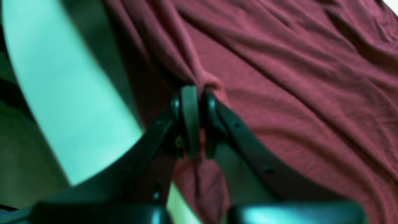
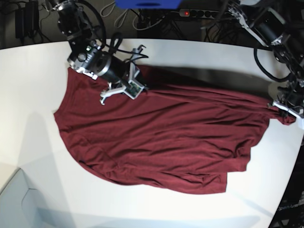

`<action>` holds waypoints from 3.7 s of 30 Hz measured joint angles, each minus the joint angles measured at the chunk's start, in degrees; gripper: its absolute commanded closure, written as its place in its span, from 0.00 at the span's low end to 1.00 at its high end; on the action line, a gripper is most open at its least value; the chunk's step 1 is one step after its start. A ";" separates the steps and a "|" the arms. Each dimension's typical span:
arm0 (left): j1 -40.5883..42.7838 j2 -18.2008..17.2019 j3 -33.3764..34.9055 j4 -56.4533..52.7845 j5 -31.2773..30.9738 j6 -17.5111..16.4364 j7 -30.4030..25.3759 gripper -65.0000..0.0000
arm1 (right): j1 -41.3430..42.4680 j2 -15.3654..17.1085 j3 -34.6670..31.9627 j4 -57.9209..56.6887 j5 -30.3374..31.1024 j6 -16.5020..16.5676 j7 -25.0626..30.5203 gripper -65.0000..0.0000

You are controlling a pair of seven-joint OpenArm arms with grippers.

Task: Layout the t-shirt on the table in an organized manner, then fold the t-shirt properly
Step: 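Move the left gripper with its corner toward the shirt body, lowering it, then pull the right gripper's corner outward to spread the shirt flat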

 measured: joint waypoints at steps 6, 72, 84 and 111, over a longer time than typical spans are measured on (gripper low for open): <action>-2.36 -2.27 2.78 -4.37 -0.13 0.11 0.00 1.00 | 2.54 0.00 0.00 -3.69 0.11 0.00 0.09 1.00; -0.28 -3.69 7.04 -17.97 2.34 -0.13 -14.12 0.00 | -2.14 -2.75 11.17 -0.02 0.02 -0.02 -1.95 0.43; -0.74 -3.82 6.99 -18.95 -4.09 -0.13 -14.38 0.00 | -4.66 -2.73 11.17 0.28 -0.17 -0.02 -2.16 0.43; -3.43 -4.24 7.02 -28.55 -5.01 -0.13 -20.20 0.97 | -16.13 -2.86 27.76 5.68 0.02 0.00 -1.70 0.43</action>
